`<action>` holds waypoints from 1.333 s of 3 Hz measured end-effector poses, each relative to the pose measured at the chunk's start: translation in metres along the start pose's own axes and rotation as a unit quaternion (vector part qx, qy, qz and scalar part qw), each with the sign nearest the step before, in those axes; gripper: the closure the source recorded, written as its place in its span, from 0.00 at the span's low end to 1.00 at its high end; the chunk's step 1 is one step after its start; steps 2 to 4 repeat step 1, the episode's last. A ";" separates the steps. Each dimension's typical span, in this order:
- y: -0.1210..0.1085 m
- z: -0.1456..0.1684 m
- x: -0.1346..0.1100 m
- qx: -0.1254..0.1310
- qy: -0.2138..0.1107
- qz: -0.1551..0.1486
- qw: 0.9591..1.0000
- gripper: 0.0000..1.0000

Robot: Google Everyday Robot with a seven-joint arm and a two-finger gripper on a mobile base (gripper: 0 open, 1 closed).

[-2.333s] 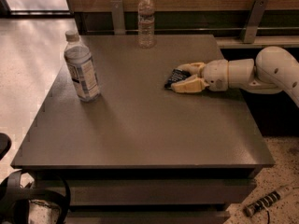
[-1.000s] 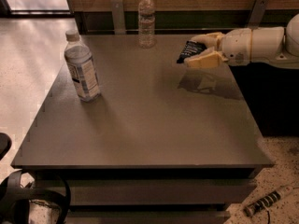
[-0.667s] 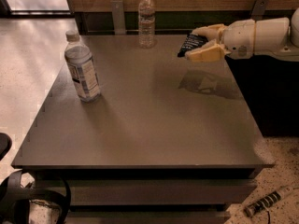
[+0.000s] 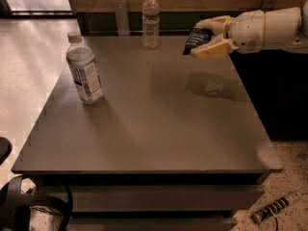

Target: Pick rxbar blueberry

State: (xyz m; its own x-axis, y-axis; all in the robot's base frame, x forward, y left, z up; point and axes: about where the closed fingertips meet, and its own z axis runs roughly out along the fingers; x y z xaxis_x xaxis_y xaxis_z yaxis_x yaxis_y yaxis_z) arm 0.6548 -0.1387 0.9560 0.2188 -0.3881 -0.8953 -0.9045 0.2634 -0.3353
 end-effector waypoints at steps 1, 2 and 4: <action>0.000 0.000 0.000 0.000 0.000 0.000 1.000 1.00; 0.000 0.000 0.000 0.000 0.000 0.000 1.000 1.00; 0.000 0.000 0.000 0.000 0.000 0.000 1.000 1.00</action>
Offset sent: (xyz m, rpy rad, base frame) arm 0.0000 0.0000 0.0000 0.0000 0.0000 0.0000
